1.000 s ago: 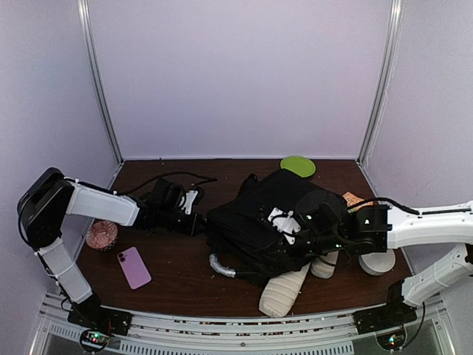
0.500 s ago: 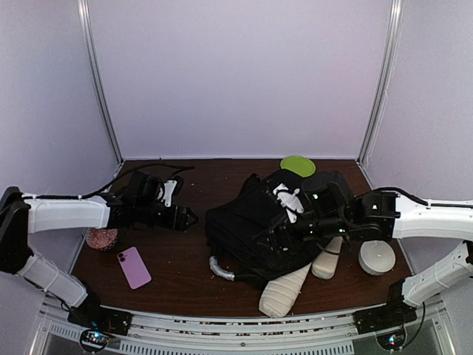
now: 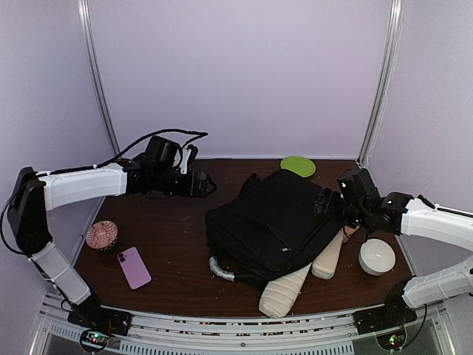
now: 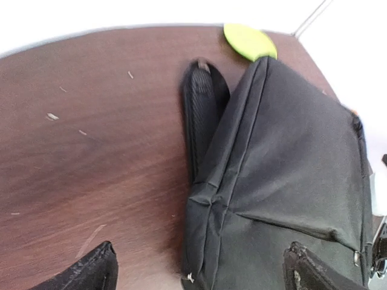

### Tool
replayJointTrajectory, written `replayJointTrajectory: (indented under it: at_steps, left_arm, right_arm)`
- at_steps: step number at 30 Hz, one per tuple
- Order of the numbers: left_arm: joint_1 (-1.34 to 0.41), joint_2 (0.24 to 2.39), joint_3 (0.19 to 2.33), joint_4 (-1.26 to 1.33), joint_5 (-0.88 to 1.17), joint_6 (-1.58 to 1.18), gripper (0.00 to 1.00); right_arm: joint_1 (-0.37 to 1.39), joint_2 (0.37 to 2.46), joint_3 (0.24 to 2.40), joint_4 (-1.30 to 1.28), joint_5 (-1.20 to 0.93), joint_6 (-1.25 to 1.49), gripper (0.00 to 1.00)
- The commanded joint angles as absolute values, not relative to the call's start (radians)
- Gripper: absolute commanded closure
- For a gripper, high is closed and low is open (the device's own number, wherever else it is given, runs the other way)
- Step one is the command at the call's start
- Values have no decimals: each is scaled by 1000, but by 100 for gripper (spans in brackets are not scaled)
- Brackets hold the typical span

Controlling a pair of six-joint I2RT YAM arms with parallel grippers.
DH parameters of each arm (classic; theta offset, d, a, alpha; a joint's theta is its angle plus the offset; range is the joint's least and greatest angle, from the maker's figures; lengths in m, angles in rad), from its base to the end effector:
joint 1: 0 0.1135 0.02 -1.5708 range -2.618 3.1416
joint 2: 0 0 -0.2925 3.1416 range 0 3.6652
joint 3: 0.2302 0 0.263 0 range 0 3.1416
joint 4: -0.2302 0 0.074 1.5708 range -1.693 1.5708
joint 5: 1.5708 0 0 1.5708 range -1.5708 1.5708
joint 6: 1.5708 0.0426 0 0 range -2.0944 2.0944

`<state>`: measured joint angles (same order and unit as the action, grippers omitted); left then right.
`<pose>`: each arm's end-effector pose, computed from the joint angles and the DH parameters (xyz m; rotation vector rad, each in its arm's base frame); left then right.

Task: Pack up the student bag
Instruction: Unzip the student bag at the center of the board.

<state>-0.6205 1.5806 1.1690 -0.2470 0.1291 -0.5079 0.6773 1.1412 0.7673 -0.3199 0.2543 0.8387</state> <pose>0.3007 -0.2216 0.2874 0.2050 2.3235 -0.7390 0.1992 0.1465 0.2681 0.3212 2.2696 0.5252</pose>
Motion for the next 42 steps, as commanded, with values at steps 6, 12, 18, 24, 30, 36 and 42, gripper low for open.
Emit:
replayJointTrajectory:
  at_steps: [6,12,18,24,30,36,42]
  left_arm:
    - [-634,1818,1173,-154,373,-581,17]
    - [-661,1809,1108,-82,397,-594,42]
    - [-668,1777,1039,-3,376,-632,90]
    - [-683,1657,953,70,297,-639,100]
    - [-697,1411,823,80,160,-687,100]
    - [-822,1103,671,7,-147,-814,100]
    - [-927,917,517,-41,-444,-1034,100]
  right_arm:
    - [563,1145,666,-391,321,1039,7]
    - [531,1274,701,-294,206,1011,17]
    - [534,1381,794,-306,178,948,61]
    - [582,1335,927,-311,208,772,100]
    - [660,1454,1152,-273,-59,499,100]
    - [721,1684,1380,-223,-278,376,100]
    - [786,1956,1679,-244,-290,351,100]
